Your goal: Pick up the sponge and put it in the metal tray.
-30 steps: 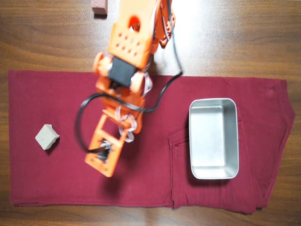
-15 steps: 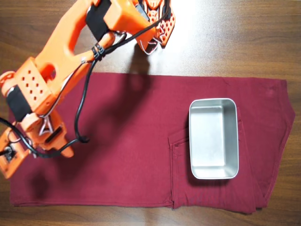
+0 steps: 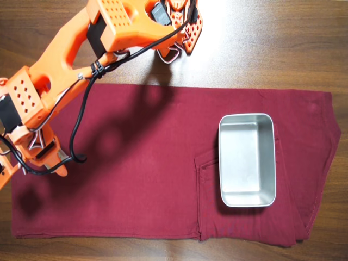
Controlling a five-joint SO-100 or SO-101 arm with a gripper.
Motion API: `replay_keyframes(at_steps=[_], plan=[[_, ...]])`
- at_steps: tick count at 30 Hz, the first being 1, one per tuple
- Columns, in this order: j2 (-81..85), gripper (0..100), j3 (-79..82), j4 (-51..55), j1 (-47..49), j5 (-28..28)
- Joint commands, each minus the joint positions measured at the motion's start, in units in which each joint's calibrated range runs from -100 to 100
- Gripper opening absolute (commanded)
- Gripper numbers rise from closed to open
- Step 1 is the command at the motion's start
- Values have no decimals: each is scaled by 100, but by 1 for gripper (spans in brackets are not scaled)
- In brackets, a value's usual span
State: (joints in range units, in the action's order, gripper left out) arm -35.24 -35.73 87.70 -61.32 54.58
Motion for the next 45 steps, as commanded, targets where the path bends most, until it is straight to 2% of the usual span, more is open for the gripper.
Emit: replay_keyframes(at_steps=[1, 14, 18, 20, 23, 24, 27, 30, 33, 37, 40, 42, 45], plan=[[-84, 38, -264, -199, 86, -107], [-413, 36, -264, -974, 201, -303], [-422, 33, -201, -974, 229, -342], [-448, 27, -191, -928, 239, -366], [-581, 6, -91, -965, 229, -405], [-635, 1, -64, -965, 229, -420], [-661, 0, -37, -1038, 268, -562], [-235, 0, -55, -605, 373, -689], [795, 0, -28, 751, 978, -860], [2055, 0, 519, 1230, 2149, -845], [2836, 0, 992, 1230, 2801, -747], [3546, 0, 1875, 1147, 3377, -679], [4656, 0, 3495, 455, 4692, -737]])
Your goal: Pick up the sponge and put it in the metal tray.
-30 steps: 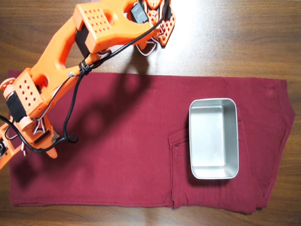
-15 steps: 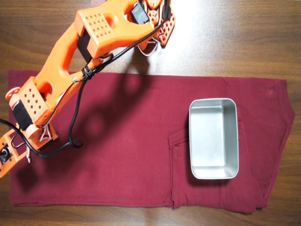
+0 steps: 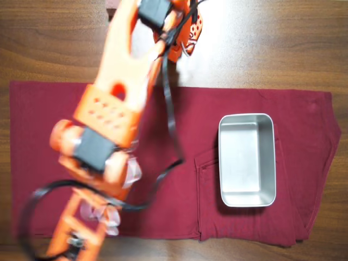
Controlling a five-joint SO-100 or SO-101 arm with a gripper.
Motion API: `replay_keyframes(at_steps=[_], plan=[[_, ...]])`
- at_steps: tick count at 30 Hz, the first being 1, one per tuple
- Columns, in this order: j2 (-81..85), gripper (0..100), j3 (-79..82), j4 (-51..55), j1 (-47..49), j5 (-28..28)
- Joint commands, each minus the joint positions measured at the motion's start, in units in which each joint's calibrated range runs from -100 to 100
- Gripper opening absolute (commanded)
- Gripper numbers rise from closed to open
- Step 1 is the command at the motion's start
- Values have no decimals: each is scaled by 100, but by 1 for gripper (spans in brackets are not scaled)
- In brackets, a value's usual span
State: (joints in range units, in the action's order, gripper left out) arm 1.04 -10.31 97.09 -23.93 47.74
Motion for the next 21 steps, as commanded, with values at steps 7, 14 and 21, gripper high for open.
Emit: replay_keyframes(at_steps=[7, 14, 21], plan=[[1534, 0, 1901, -1535, 3967, -459], [1054, 0, 1964, -1599, 6155, -669], [1179, 0, 2802, -1784, 6270, -698]])
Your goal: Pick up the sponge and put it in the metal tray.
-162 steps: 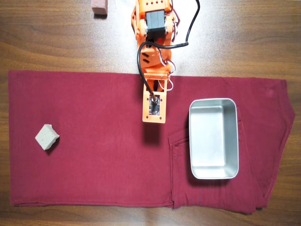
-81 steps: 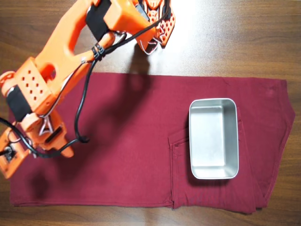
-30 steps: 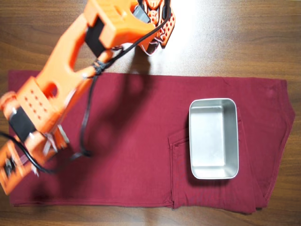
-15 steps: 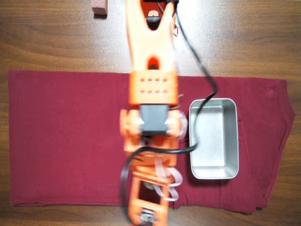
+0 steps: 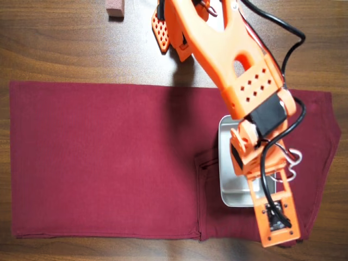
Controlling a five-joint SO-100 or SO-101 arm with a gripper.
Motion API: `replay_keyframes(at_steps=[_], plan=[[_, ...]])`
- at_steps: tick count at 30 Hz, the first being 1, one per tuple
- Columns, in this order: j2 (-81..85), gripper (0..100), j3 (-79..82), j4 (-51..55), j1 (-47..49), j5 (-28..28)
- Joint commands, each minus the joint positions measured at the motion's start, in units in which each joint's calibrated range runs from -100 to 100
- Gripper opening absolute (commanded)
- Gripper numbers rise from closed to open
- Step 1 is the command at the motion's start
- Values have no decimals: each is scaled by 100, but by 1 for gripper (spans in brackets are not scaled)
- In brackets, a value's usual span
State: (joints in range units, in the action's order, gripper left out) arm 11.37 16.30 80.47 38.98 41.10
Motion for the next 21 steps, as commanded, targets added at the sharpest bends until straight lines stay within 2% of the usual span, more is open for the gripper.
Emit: replay_keyframes(at_steps=[1, 2, 6, 9, 12, 15, 16, 17, 19, 21], plan=[[146, 0, 232, -186, -40, -44], [146, 2, 268, -205, -69, -73], [146, 23, 314, -361, -156, -147], [154, 30, 305, -278, -175, -190], [154, 31, 296, -288, -165, -190], [225, 30, 314, -371, -271, -186], [314, 26, 314, -343, -376, -132], [412, 14, 314, -260, -559, 107], [936, 0, 487, -988, -1240, 239], [1681, 0, 1197, -2123, -2123, 361]])
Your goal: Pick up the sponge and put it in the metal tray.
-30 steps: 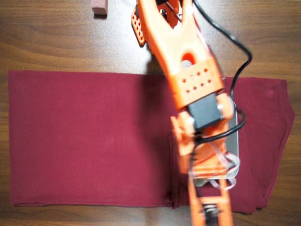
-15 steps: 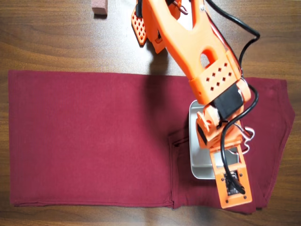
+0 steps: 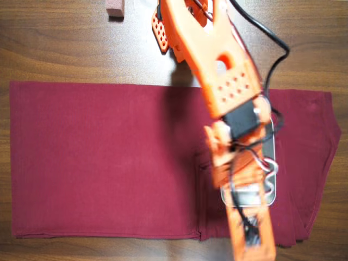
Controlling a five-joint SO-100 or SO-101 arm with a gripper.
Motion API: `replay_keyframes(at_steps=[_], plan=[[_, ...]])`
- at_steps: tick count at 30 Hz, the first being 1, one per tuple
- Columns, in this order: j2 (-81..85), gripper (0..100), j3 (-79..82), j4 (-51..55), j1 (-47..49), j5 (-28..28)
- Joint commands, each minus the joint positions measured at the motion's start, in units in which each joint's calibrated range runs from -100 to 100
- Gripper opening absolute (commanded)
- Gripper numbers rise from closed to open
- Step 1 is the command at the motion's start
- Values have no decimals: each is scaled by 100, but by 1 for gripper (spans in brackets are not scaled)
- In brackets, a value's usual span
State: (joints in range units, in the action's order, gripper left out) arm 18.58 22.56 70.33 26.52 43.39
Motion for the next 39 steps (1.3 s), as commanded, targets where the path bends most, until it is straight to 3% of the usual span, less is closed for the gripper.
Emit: replay_keyframes(at_steps=[1, 3, 6, 12, 24, 39], plan=[[1458, 0, 1135, -1726, -1308, 288], [2479, 0, 2464, -3008, -2095, 479], [4210, 0, 4585, -2971, -2566, 601], [6482, 0, 6752, -721, -2575, 606], [7974, 0, 7744, 2866, -2211, 435], [7983, 0, 7744, 2967, -2259, 396]])
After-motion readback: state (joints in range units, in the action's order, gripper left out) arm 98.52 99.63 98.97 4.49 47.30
